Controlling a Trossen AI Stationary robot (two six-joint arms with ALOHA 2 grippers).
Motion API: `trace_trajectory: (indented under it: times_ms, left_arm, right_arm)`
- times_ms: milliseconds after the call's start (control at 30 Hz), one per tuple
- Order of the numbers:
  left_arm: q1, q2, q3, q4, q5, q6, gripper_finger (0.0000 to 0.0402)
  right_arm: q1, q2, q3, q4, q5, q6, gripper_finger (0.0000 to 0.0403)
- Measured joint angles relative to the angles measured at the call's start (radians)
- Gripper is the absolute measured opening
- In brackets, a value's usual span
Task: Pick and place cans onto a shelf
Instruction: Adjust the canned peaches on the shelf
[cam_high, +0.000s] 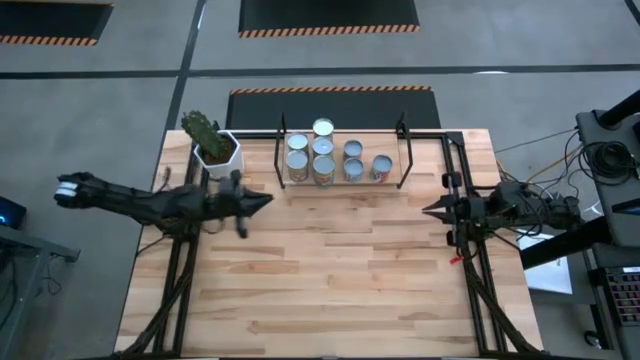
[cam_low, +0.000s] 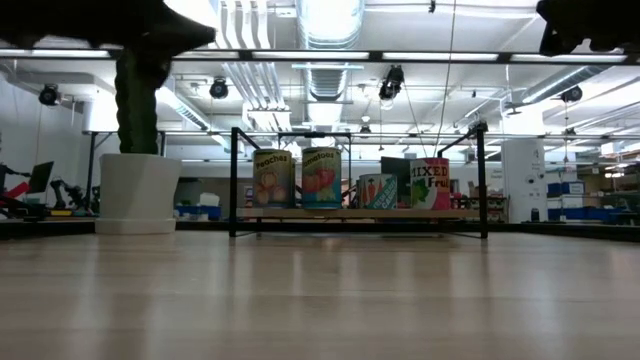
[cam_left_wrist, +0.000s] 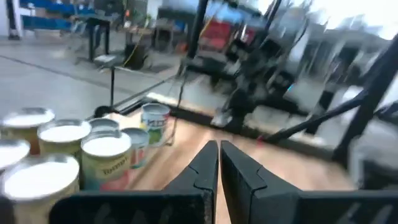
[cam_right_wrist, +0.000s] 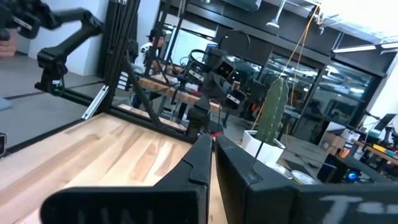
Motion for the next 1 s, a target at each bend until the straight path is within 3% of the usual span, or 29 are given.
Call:
trace_trajectory:
  times_ms: [100, 233, 333, 467, 600, 833, 1000]
  left_arm:
    - [0.014, 0.185, 0.194, -0.177, -0.069, 0.051, 0.0]
    - [0.072, 0.438, 0.496, -0.648, -0.244, 0.027, 0.0]
    - [0.118, 0.598, 0.685, -0.847, -0.262, 0.034, 0.0]
    - [0.173, 0.752, 0.847, -1.006, -0.268, 0.085, 0.0]
    - [0.214, 0.825, 0.92, -1.048, -0.284, 0.13, 0.0]
    - [0.291, 0.843, 0.888, -0.979, -0.303, 0.178, 0.0]
    - [0.368, 0.843, 0.853, -0.902, -0.185, 0.225, 0.0]
  right_arm:
    - [0.0, 0.0, 0.007, 0.0, 0.0, -0.003, 0.0012]
    - [0.0, 0.0, 0.009, -0.004, 0.001, 0.004, 0.0012]
    - [0.0, 0.0, 0.009, -0.008, 0.003, 0.005, 0.0012]
    - [0.0, 0.0, 0.009, -0.009, 0.002, 0.009, 0.0012]
    - [0.0, 0.0, 0.009, -0.022, 0.002, 0.03, 0.0012]
    - [0.0, 0.0, 0.009, -0.038, 0.002, 0.04, 0.0012]
    - [0.0, 0.0, 0.009, -0.037, 0.002, 0.04, 0.0012]
